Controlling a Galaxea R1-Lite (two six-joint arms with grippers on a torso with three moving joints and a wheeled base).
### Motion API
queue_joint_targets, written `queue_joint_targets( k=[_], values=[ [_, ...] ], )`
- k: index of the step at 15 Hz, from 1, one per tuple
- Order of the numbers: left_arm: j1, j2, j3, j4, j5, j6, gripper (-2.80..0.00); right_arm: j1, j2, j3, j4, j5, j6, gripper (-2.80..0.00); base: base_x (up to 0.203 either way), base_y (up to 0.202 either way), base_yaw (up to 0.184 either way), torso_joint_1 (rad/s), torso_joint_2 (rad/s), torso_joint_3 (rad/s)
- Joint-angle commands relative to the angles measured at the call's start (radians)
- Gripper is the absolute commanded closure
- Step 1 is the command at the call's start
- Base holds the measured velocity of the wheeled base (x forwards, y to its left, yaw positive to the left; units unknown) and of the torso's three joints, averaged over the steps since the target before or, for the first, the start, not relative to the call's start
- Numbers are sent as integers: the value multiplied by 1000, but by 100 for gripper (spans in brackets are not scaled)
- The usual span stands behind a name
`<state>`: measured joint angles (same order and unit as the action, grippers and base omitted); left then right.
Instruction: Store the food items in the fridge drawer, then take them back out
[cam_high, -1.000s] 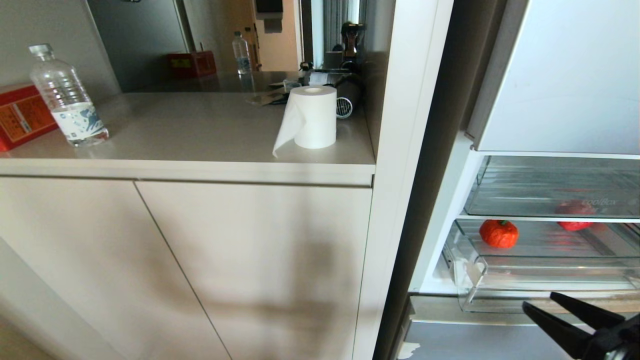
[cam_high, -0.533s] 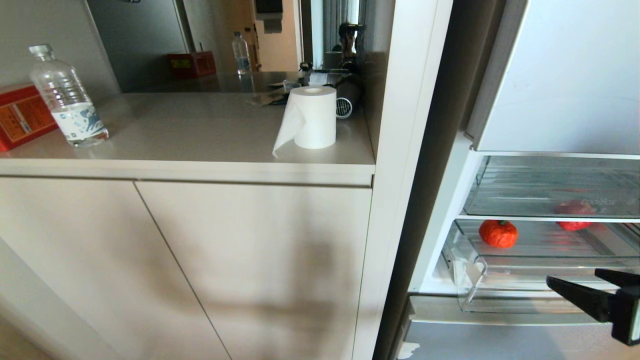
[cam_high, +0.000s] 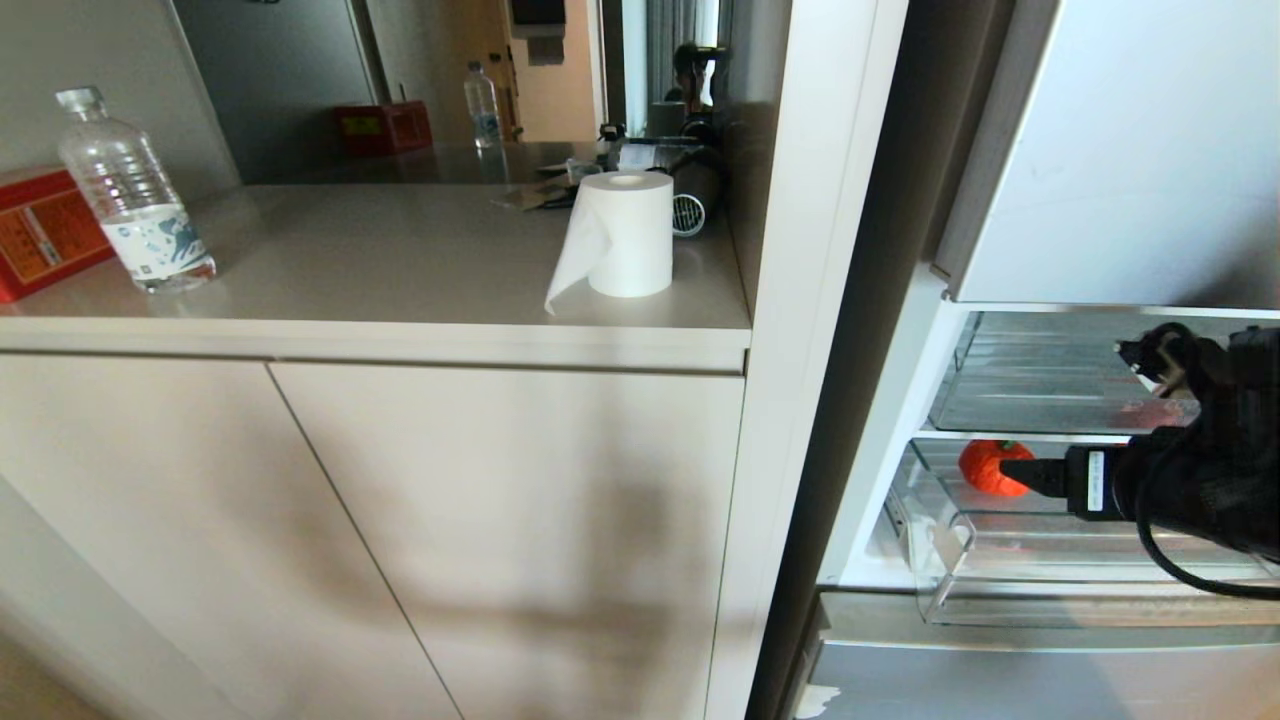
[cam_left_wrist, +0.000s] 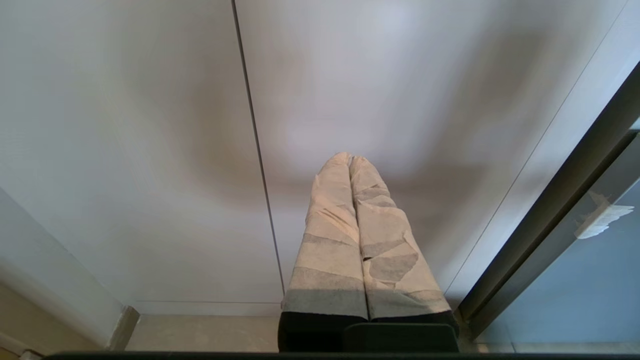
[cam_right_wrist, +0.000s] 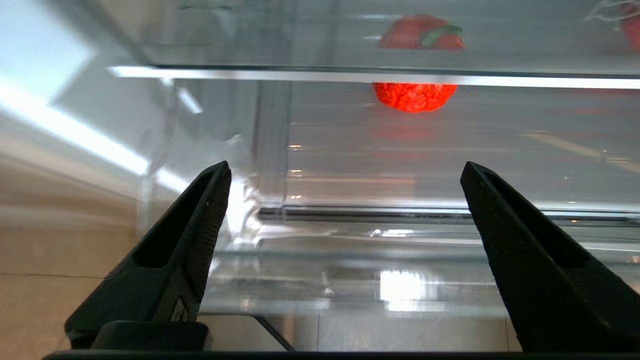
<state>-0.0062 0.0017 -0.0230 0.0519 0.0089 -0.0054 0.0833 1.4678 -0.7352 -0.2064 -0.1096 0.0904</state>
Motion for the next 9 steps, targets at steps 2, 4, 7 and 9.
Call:
queue_joint_targets(
  k=[2,4,7,9],
  values=[
    [0,1,0,0,0,-1,0,-36,115,-44,-12,1,-2,-280,0,0,0,0,0,0],
    [0,1,0,0,0,-1,0,-51,163,-76,-16,1,-20,-280,0,0,0,0,0,0],
    [0,1,0,0,0,-1,0,-64,221,-136,8,-1,-81,-280,0,0,0,0,0,0],
    [0,1,0,0,0,-1,0,-65,222,-177,112,-2,-78,-280,0,0,0,0,0,0]
  ],
)
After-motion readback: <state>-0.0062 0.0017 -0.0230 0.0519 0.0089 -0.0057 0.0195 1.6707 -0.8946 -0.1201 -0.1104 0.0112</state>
